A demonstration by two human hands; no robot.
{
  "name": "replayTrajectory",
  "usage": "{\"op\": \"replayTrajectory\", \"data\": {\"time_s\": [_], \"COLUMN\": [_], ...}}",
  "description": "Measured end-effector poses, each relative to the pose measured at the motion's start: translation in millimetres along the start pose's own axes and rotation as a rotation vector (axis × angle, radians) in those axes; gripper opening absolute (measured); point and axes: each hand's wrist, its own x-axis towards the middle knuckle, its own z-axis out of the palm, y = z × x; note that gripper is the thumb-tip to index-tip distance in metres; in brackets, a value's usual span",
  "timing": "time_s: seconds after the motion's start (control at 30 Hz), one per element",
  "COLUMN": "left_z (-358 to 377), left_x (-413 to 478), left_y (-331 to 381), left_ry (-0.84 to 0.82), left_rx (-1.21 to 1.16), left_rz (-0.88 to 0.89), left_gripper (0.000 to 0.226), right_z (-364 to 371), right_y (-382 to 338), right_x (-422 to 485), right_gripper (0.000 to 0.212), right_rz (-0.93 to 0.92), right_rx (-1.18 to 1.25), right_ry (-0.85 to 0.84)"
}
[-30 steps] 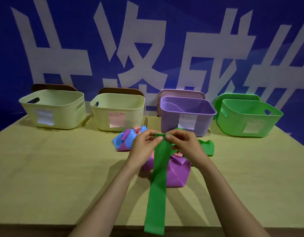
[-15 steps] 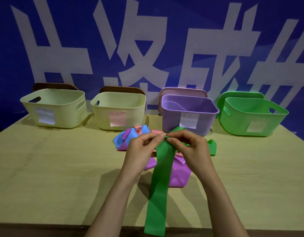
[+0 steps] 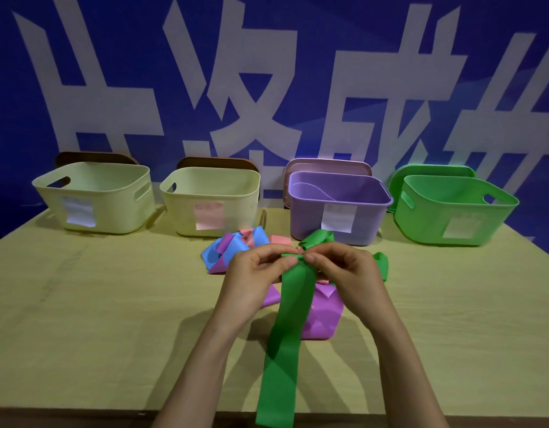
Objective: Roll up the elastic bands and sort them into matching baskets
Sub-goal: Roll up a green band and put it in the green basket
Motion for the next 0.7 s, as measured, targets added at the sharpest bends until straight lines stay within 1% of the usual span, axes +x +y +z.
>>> {"op": "replayTrajectory", "data": {"time_s": [0.1,0.2,0.3,0.47,0.57,0.63,0.7], "left_z": [-2.3,-4.3,-5.7,-4.6,-6.3,-7.6,-6.8], "left_x": [0.7,1.3,2.5,0.6,0.6,0.6,-0.2], "left_y": [-0.7,0.2,-2.1,-8.2,-8.3,-9.3,-9.3], "left_ry": [-0.022,-0.050,-0.029,-0.035,-0.034,-0.028,0.020], "left_rx": [0.058,0.110,0.082,0.028,0.011,-0.015,-0.060], "left_rz": [0.026,0.055,0.051,-0.056,-0.050,-0.048,-0.052], "left_gripper": [0.021,0.027,0.030,0.023,0.022,0.017,0.011], "right_z": [-4.6,-6.3,-4.2,1.5,7.4,10.8,12.3], "right_y": [0.7,0.4,0.4,-1.1,-2.0,-2.6,-3.7], "right_x": [1.0,1.1,1.1,2.2,2.2,2.4,2.3], "right_gripper": [0.008,0.011,0.013,0.015,0.023,0.027,0.028], "right_rz": [-0.045,-0.048,-0.046,-0.034,-0.050,-0.065,-0.064], "right_rx": [-0.049,-0.059,-0.056,-0.044,-0.019,-0.007,0.015], "right_ry": [-0.008,-0.037,-0.029,0.032,0.071,0.086,0.074]}}
